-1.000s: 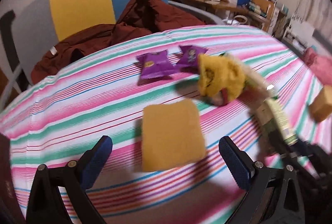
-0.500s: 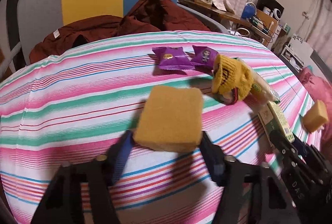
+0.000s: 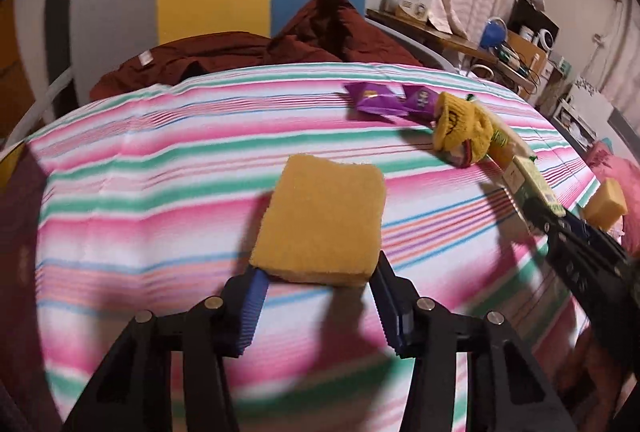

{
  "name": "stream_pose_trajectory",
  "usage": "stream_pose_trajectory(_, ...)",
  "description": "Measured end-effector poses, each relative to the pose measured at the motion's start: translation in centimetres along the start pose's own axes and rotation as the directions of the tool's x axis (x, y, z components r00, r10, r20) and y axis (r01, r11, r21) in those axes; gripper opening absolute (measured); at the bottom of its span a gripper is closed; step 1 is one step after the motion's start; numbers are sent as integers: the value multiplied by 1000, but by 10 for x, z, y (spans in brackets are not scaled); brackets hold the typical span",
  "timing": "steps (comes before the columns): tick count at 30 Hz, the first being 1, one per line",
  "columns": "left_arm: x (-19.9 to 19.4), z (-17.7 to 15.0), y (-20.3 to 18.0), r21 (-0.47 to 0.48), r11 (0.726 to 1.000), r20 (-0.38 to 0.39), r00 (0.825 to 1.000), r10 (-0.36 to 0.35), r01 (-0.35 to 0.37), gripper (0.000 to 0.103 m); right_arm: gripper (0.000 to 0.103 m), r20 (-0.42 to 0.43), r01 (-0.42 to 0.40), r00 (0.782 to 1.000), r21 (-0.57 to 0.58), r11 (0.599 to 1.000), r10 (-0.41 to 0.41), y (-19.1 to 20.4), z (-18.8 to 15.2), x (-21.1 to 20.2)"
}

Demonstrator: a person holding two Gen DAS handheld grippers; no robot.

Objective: Organize objects
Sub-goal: 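Grasp a tan sponge with the left tool while the right tool holds the green box, then carry the tan sponge into the gold tray and open the left tool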

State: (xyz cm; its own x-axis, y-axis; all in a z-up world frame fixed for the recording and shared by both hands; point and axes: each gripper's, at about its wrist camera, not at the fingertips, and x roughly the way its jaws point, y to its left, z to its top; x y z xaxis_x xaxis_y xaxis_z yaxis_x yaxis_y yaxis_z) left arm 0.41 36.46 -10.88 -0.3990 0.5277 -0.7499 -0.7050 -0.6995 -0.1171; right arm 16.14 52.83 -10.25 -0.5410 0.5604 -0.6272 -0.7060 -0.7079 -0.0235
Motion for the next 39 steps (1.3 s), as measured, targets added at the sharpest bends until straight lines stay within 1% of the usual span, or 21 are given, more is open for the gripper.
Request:
stream_pose_trajectory(5, -31, -22, 19, -10, 1000, 13, 1000, -5, 6, 51, 29, 42, -16, 999, -71, 997, 19, 14, 0, -10)
stream_pose_trajectory(10, -73, -29, 41, -28, 1000, 76, 997, -4, 6, 51, 29, 66, -40, 997, -166, 985, 51, 32, -1, -18)
stream_pose_trajectory(12, -89, -30, 55, -48, 999, 103, 995, 13, -8, 51, 29, 60, -54, 996, -195, 979, 67, 39, -2, -21)
stream_pose_trajectory(17, -117, -35, 101, -124, 991, 133, 988, 75, -59, 51, 29, 56, -68, 995, -264, 962, 85, 58, -8, -30)
stream_pose_trajectory(21, -131, -42, 138, -195, 976, 136, 983, 124, -96, 51, 29, 47, -88, 993, -324, 942, 109, 76, -14, -37)
stream_pose_trajectory(25, -146, -46, 172, -253, 960, 149, 975, 165, -124, 51, 29, 36, -120, 990, -329, 937, 140, 89, -16, -47)
stream_pose_trajectory(27, -152, -48, 190, -285, 948, 144, 971, 189, -142, 51, 29, 30, -149, 986, -319, 936, 167, 97, -16, -53)
stream_pose_trajectory(31, -163, -53, 235, -371, 910, 114, 963, 245, -188, 51, 29, 21, -206, 975, -299, 932, 222, 117, -16, -68)
stream_pose_trajectory(36, -179, -61, 297, -486, 840, 64, 948, 311, -243, 51, 29, 21, -291, 950, -292, 911, 311, 151, -15, -93)
stream_pose_trajectory(39, -185, -64, 328, -520, 809, 28, 941, 338, -275, 51, 29, 18, -344, 931, -298, 890, 366, 172, -15, -110)
